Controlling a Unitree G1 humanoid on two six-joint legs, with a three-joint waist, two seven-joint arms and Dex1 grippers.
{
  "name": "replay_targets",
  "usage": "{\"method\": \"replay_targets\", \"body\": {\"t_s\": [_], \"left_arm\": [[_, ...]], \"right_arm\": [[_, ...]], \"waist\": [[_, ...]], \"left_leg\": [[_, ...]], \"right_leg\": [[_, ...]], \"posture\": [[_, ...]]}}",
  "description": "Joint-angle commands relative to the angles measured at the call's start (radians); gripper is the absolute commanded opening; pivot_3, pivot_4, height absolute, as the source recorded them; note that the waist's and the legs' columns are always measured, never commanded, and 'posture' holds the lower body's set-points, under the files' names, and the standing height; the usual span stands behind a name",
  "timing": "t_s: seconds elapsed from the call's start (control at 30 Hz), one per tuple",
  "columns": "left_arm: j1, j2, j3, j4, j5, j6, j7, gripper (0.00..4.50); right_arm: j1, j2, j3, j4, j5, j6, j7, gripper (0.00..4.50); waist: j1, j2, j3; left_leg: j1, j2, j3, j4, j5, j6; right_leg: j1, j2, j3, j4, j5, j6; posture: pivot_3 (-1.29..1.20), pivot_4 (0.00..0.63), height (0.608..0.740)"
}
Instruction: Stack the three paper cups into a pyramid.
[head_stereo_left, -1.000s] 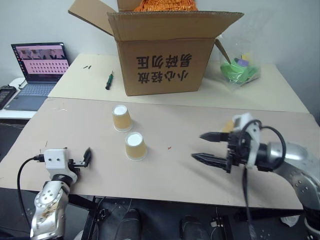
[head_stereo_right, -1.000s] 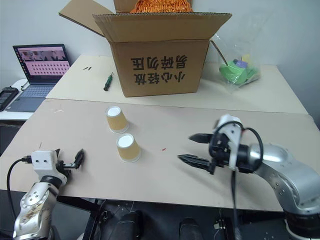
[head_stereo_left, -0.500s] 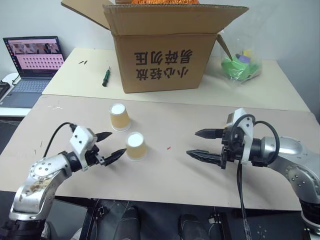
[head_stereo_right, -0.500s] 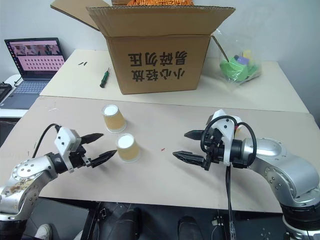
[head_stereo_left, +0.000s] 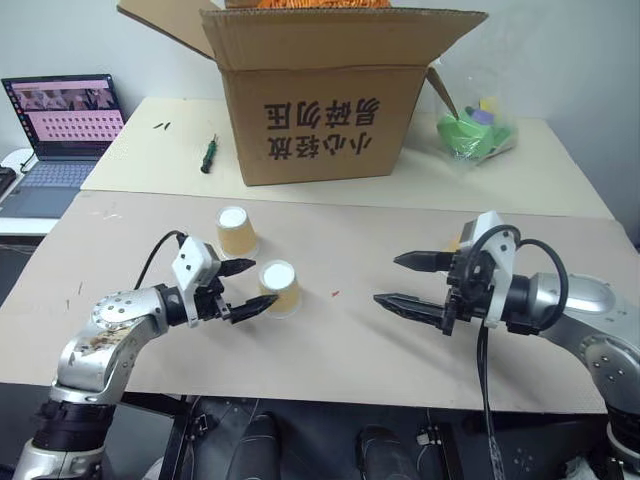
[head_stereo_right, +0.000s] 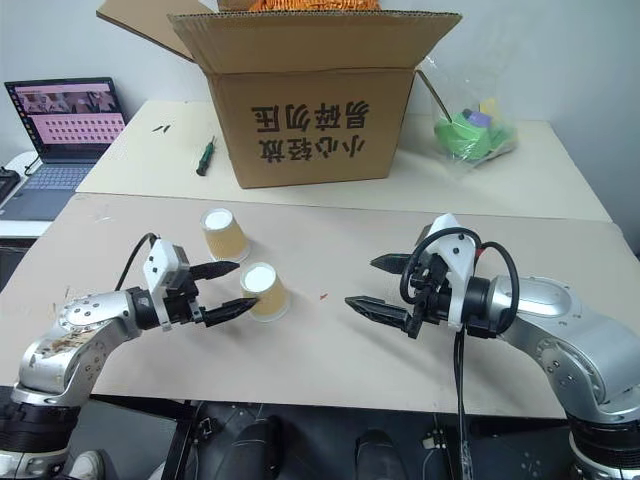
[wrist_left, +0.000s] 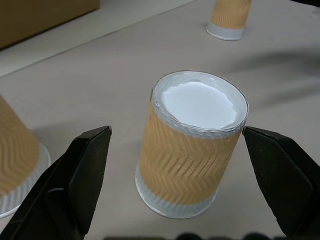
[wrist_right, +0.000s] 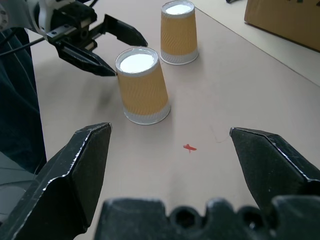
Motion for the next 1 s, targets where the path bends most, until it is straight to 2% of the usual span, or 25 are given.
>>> {"method": "replay_targets", "body": {"t_s": [0.03, 0.13, 0.23, 0.33, 0.4, 0.5, 0.83, 1.0], "left_arm": [[-0.03, -0.007, -0.013, 0.012, 0.021, -0.04, -0.019, 4.5], [-0.041, -0.019, -0.021, 0.027, 0.034, -0.063, -0.023, 4.5], [-0.054, -0.036, -0.021, 0.038, 0.039, -0.081, -0.022, 3.73], [-0.065, -0.046, -0.025, 0.05, 0.054, -0.1, -0.021, 2.58], [-0.073, -0.051, -0.027, 0.061, 0.058, -0.105, -0.023, 2.16], [-0.093, -0.061, -0.033, 0.081, 0.074, -0.112, -0.023, 1.95], [-0.17, -0.131, -0.063, 0.08, 0.09, -0.132, -0.01, 1.95], [-0.257, -0.231, -0.161, 0.148, 0.123, -0.16, -0.035, 1.95]], "right_arm": [[-0.03, -0.013, -0.044, -0.042, 0.037, 0.005, -0.019, 4.46], [-0.032, -0.014, -0.049, -0.043, 0.045, 0.005, -0.03, 4.46], [-0.027, -0.019, -0.049, -0.042, 0.044, 0.002, -0.039, 4.5], [-0.024, -0.018, -0.05, -0.039, 0.045, -0.002, -0.044, 4.5], [-0.024, -0.017, -0.052, -0.037, 0.045, -0.003, -0.047, 4.5], [-0.025, -0.016, -0.051, -0.034, 0.046, -0.005, -0.052, 4.5], [-0.016, -0.012, -0.041, -0.036, 0.034, -0.011, -0.065, 4.5], [-0.022, 0.002, -0.031, -0.038, 0.026, -0.017, -0.083, 4.5]], "waist": [[0.0, 0.0, 0.0], [0.001, 0.0, 0.0], [0.001, 0.0, 0.0], [0.001, 0.0, 0.0], [0.001, 0.0, 0.0], [0.001, 0.0, 0.0], [0.004, 0.0, 0.0], [0.012, 0.0, 0.0]], "left_leg": [[0.0, 0.0, 0.0, 0.0, 0.0, 0.0], [0.0, 0.0, 0.0, 0.001, 0.0, 0.0], [0.0, 0.0, -0.001, 0.003, 0.0, 0.0], [0.0, 0.0, -0.001, 0.004, 0.0, 0.0], [0.0, 0.0, -0.001, 0.004, 0.0, 0.0], [0.0, 0.0, -0.001, 0.004, 0.0, 0.0], [0.0, 0.0, -0.001, 0.005, 0.0, 0.0], [0.0, -0.001, -0.002, 0.006, 0.0, 0.0]], "right_leg": [[0.0, 0.0, 0.0, 0.001, 0.0, 0.0], [0.0, 0.0, 0.0, 0.002, 0.0, 0.0], [0.001, 0.0, 0.0, 0.002, 0.0, 0.0], [0.001, 0.0, 0.0, 0.003, 0.0, 0.0], [0.001, 0.0, 0.0, 0.003, 0.0, 0.0], [0.001, 0.0, 0.0, 0.003, 0.0, 0.0], [0.002, 0.001, 0.0, 0.004, 0.0, 0.001], [0.003, 0.001, 0.0, 0.004, 0.001, 0.002]], "posture": [[0.0, 0.15, 0.705], [0.0, 0.15, 0.705], [0.0, 0.15, 0.705], [0.0, 0.15, 0.705], [0.0, 0.15, 0.705], [0.0, 0.15, 0.705], [0.0, 0.15, 0.705], [0.0, 0.15, 0.705]]}}
